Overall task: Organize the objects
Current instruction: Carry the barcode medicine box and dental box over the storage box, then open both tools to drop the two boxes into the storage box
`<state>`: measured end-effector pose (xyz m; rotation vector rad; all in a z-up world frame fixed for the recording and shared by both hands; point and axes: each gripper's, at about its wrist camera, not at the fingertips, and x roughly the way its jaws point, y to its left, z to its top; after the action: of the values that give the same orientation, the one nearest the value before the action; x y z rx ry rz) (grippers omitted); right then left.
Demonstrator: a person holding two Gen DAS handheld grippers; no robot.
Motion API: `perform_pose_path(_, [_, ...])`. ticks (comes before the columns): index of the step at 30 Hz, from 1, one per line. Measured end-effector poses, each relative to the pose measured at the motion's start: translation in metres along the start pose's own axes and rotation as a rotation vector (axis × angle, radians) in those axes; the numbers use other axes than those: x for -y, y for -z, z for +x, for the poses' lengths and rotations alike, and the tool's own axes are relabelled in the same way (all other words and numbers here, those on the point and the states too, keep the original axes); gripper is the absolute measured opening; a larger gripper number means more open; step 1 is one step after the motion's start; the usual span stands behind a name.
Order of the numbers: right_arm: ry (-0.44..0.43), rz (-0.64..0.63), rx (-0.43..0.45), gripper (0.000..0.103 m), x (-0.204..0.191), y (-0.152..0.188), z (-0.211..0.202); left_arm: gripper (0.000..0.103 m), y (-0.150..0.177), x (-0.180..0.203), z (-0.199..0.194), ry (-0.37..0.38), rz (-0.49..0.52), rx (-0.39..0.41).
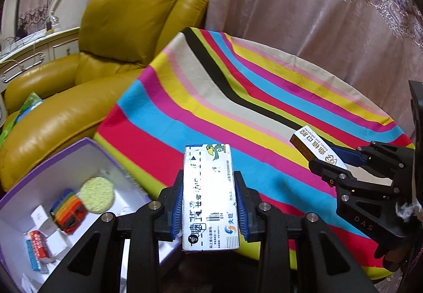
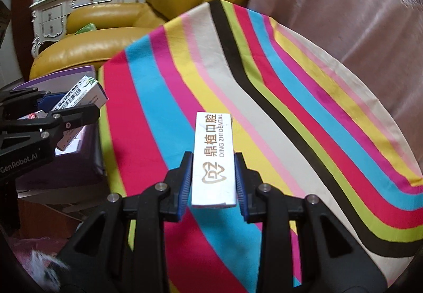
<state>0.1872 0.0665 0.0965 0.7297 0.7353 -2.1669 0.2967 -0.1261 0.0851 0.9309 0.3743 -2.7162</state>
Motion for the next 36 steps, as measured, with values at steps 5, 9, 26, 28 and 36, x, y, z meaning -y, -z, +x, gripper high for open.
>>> perform_pose_path(5, [-0.027, -0.057, 0.021, 0.034, -0.028, -0.010, -0.006, 0.035, 0.009, -0.022, -0.017, -0.034, -0.029, 0.009])
perform_pose_path(9, [-0.050, -0.107, 0.036, 0.034, -0.049, -0.018, -0.009, 0.035, 0.016, -0.043, -0.031, -0.066, -0.063, 0.016])
perform_pose_path(26, [-0.204, -0.340, 0.090, 0.034, -0.167, -0.055, -0.014, 0.035, 0.051, -0.137, -0.098, -0.259, -0.222, 0.079])
perform_pose_path(28, [-0.215, -0.362, 0.090, 0.034, -0.179, -0.057, -0.012, 0.035, 0.055, -0.145, -0.101, -0.280, -0.230, 0.079])
perform_pose_path(36, [-0.337, -0.369, 0.056, 0.034, -0.216, -0.068, -0.004, 0.035, 0.073, -0.169, -0.109, -0.369, -0.247, 0.080])
